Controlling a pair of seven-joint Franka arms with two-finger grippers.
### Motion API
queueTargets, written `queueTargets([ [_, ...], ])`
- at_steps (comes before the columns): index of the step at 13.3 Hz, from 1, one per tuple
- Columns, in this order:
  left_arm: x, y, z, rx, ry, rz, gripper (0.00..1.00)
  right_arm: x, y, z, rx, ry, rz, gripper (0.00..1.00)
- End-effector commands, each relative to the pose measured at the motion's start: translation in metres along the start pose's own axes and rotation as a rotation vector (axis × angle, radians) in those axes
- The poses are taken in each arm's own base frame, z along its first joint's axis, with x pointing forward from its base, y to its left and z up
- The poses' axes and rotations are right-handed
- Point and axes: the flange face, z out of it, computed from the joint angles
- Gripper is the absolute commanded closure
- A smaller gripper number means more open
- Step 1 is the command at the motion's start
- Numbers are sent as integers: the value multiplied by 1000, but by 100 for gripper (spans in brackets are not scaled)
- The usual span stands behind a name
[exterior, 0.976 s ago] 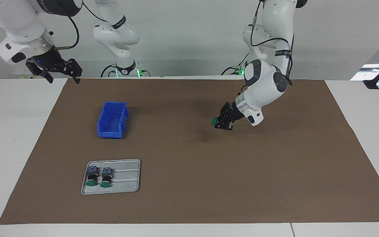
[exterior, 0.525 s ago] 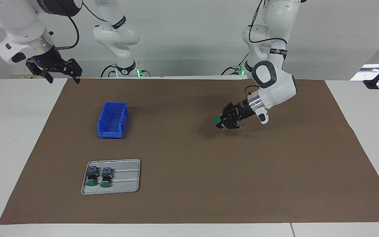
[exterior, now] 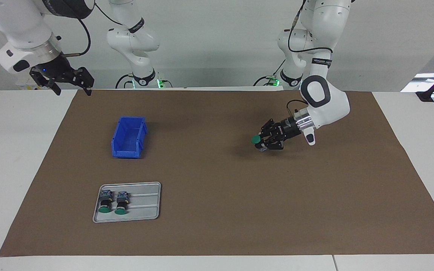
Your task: Place and press button with both arms
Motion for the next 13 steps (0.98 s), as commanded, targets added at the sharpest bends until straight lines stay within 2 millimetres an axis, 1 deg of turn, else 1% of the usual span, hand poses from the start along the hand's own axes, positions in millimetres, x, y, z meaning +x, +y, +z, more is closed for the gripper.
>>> queueTargets([
  [1, 12, 0, 4, 21, -50, 48, 88, -6, 0, 0, 17, -5, -14, 2],
  [2, 15, 0, 4, 18, -65, 77, 88, -6, 1, 0, 17, -5, -13, 2],
  [3, 16, -1, 10, 10, -77, 82, 88, -6, 1, 0, 17, -5, -13, 2],
  [5, 17, -1, 10, -4, -104, 100, 88, -6, 0, 0, 17, -5, -14, 2],
  [6, 20, -3, 11, -7, -114, 82, 88, -6, 0, 0, 16, -4, -16, 2],
  [7, 24, -5, 19, -3, -116, 69, 88, -6, 0, 0, 16, -4, -16, 2],
  [10, 28, -4, 12, -19, -155, 24, 87, -6, 1, 0, 17, -5, -13, 2],
  [12, 27, -3, 12, -19, -165, -51, 87, -6, 0, 0, 17, -5, -14, 2],
  [13, 25, -5, 15, -8, -174, -52, 87, -6, 0, 0, 16, -4, -16, 2],
])
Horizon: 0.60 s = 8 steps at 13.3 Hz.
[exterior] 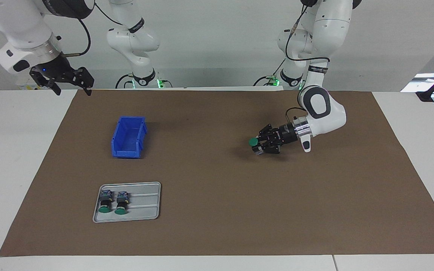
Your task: Place and press button with both arms
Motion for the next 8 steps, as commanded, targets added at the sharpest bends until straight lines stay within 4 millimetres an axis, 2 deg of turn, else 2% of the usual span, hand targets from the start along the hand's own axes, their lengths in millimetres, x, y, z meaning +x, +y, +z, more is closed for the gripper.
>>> queueTargets([
  [1, -2, -3, 1, 11, -42, -44, 87, -6, 1, 0, 15, -5, -14, 2],
  [8, -6, -3, 8, 28, -54, -48, 87, -6, 1, 0, 17, -5, -13, 2],
])
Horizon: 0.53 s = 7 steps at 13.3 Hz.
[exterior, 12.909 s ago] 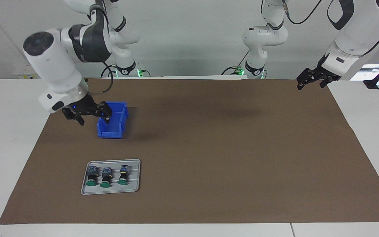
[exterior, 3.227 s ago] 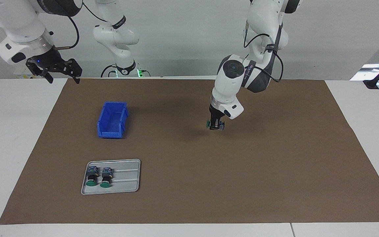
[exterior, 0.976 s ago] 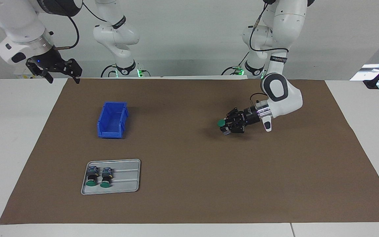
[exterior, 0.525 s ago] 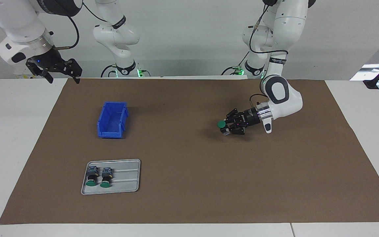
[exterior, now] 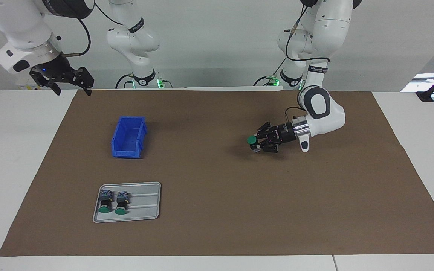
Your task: Place and press button with both arms
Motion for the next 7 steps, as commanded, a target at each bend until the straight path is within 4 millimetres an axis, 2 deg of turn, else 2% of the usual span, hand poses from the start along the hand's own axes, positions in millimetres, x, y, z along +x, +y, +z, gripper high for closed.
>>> queueTargets([
  [1, 0, 0, -1, -3, -24, -19, 87, -6, 0, 0, 16, -4, -16, 2],
  [4, 5, -2, 3, -20, -3, -27, 87, -6, 0, 0, 16, -4, -16, 2],
  [7, 22, -3, 12, -6, -18, -68, 86, -6, 0, 0, 17, -5, -14, 2],
])
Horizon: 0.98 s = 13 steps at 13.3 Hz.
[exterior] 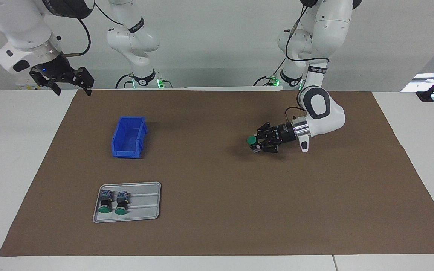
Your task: Place and press button with both arms
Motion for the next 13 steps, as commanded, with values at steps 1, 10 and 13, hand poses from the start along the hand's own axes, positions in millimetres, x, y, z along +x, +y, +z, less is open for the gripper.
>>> queueTargets([
  [1, 13, -1, 6, 9, -33, -43, 86, -6, 1, 0, 17, -5, -13, 2],
  [10, 45, -4, 17, 5, -115, -14, 86, -6, 1, 0, 17, -5, -13, 2],
  [13, 46, -5, 22, -2, -131, -17, 86, -6, 0, 0, 17, -5, -14, 2],
])
